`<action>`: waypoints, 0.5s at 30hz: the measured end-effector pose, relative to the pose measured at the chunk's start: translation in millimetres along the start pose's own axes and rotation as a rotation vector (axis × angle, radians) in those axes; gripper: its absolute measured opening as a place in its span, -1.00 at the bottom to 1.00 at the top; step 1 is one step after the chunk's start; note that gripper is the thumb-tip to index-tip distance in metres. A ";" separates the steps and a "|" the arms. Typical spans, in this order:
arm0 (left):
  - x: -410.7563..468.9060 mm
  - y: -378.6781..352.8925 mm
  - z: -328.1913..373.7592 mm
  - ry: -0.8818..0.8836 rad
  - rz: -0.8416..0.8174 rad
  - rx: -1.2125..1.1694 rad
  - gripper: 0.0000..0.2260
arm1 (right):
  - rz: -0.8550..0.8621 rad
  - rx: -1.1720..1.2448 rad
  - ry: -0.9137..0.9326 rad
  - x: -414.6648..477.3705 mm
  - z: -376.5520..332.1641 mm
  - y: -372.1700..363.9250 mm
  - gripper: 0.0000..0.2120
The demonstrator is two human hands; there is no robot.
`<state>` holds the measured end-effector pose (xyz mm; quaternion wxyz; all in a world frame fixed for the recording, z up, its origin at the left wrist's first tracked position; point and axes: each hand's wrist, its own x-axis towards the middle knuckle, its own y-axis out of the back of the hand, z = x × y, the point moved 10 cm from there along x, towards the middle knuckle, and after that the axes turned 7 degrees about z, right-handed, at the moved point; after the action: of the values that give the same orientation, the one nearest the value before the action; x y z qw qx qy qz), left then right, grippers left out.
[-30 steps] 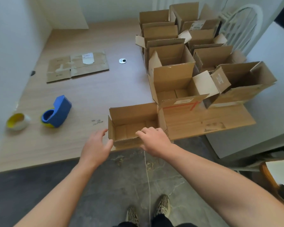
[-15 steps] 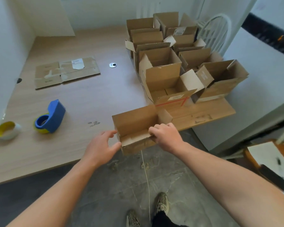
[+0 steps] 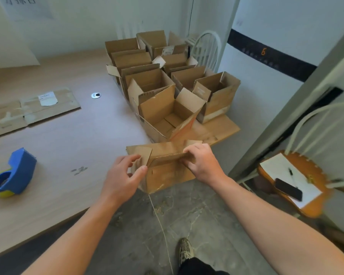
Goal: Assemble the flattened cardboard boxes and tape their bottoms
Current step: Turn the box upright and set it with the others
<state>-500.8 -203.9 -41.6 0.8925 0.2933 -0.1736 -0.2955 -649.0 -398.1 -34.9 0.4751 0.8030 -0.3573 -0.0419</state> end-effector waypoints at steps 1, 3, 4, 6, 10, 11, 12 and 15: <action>1.0 -1.7 6.0 -0.017 -0.001 0.005 -0.65 | 0.023 0.014 0.002 0.0 2.8 8.3 -0.78; 4.7 -5.9 19.2 -0.049 -0.005 0.004 -0.66 | 0.055 0.023 0.007 -0.4 9.8 24.9 -0.78; 6.7 -9.3 25.9 -0.064 -0.012 0.005 -0.66 | 0.060 0.013 0.013 -0.8 14.4 32.2 -0.79; 11.1 -19.5 36.4 -0.078 -0.037 0.015 -0.67 | 0.054 -0.022 0.011 -1.6 27.9 46.8 -0.78; 20.0 -50.2 52.6 -0.103 -0.082 0.046 -0.67 | 0.069 -0.108 -0.011 2.5 66.8 82.3 -0.78; 23.9 -60.5 57.1 -0.112 -0.094 0.063 -0.67 | 0.082 -0.134 -0.014 5.5 78.3 91.6 -0.78; 28.6 -71.1 62.3 -0.119 -0.105 0.081 -0.67 | 0.096 -0.158 -0.014 9.2 89.5 100.3 -0.78; 49.4 -101.2 80.2 -0.147 -0.112 0.156 -0.64 | 0.121 -0.206 -0.003 26.5 120.8 119.2 -0.78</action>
<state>-544.8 -334.9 -36.7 0.8339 0.3487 -0.2442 -0.3513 -742.2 -537.9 1.0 0.5564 0.7268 -0.3996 -0.0508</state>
